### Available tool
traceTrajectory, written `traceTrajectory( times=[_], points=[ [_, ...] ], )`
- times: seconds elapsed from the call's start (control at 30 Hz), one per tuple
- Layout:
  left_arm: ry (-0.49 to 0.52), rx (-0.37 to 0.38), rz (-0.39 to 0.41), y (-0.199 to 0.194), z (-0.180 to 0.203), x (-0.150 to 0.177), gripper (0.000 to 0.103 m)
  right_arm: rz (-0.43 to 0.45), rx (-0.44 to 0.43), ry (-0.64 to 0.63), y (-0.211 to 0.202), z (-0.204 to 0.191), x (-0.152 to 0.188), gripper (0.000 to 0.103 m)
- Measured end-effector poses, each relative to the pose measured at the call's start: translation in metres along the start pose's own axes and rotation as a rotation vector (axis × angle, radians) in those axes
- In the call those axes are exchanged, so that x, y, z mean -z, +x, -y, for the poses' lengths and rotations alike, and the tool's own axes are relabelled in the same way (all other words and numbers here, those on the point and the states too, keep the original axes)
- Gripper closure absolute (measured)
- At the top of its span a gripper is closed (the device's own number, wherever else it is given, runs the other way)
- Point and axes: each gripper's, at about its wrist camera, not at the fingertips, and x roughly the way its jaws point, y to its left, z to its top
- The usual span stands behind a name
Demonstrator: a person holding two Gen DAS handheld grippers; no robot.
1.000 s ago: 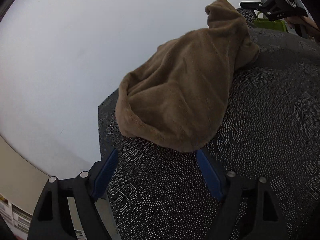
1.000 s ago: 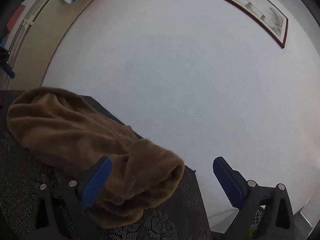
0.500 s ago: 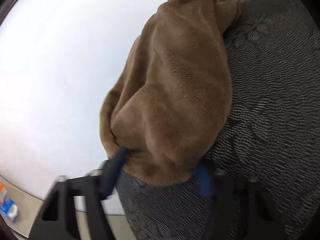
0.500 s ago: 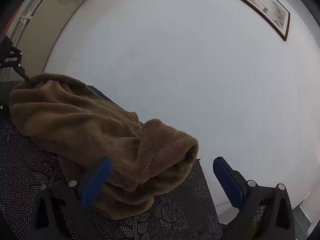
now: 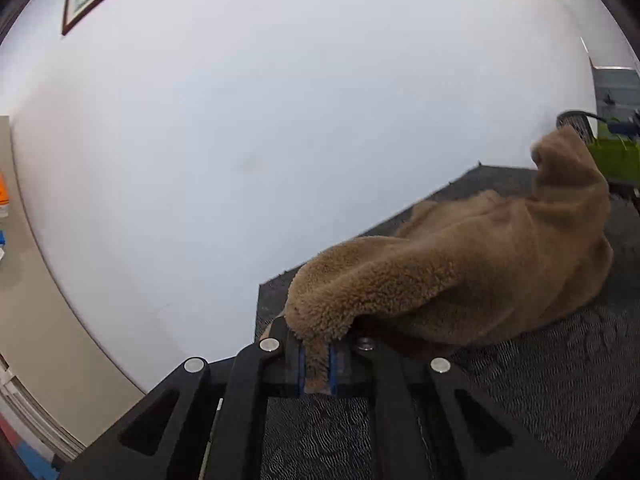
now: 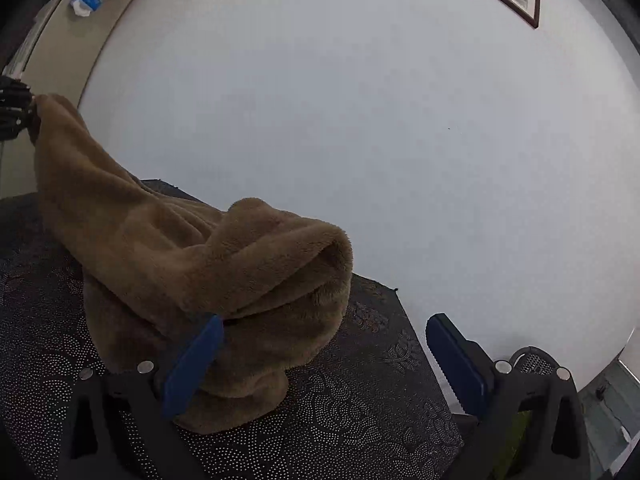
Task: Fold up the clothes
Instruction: 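Hold the blanket edge up with the left gripper, shaking it out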
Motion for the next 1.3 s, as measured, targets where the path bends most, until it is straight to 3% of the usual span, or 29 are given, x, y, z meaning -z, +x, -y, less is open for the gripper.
traceTrajectory(
  times=[0.1, 0.33, 0.43, 0.57, 0.6, 0.7, 0.8, 0.9, 1.03, 1.17, 1.3],
  points=[
    [-0.074, 0.012, 0.017, 0.001, -0.008, -0.012, 0.094, 0.016, 0.017, -0.099, -0.001, -0.009, 0.006, 0.000],
    [-0.148, 0.018, 0.081, 0.008, -0.027, -0.041, 0.094, 0.150, 0.071, -0.533, -0.001, -0.071, 0.016, 0.000],
    [-0.173, 0.038, 0.105, 0.005, -0.028, -0.049, 0.094, 0.231, 0.032, -0.681, 0.007, -0.097, 0.010, 0.000],
    [-0.183, 0.026, 0.131, 0.005, -0.030, -0.053, 0.094, 0.192, -0.109, -0.738, 0.038, -0.109, -0.005, 0.000],
    [-0.192, 0.021, 0.132, 0.006, -0.033, -0.053, 0.094, 0.174, -0.155, -0.742, 0.045, -0.111, -0.010, 0.000],
    [-0.232, 0.003, 0.135, 0.007, -0.048, -0.053, 0.094, 0.061, -0.411, -0.657, 0.053, -0.098, -0.028, 0.000],
    [-0.298, -0.014, 0.135, 0.011, -0.069, -0.052, 0.094, -0.069, -0.805, -0.541, 0.038, -0.083, -0.044, 0.000],
    [-0.368, -0.040, 0.153, 0.012, -0.088, -0.051, 0.094, -0.051, -1.004, -0.461, 0.008, -0.070, -0.055, 0.000],
    [-0.420, -0.081, 0.189, 0.008, -0.103, -0.053, 0.093, 0.017, -1.063, -0.370, -0.013, -0.045, -0.069, 0.000],
    [-0.448, -0.101, 0.229, -0.002, -0.114, -0.061, 0.094, 0.048, -0.978, -0.310, -0.004, -0.024, -0.080, 0.000],
    [-0.456, -0.123, 0.269, -0.014, -0.123, -0.070, 0.094, 0.045, -0.950, -0.182, 0.033, -0.003, -0.084, 0.000]
  ],
)
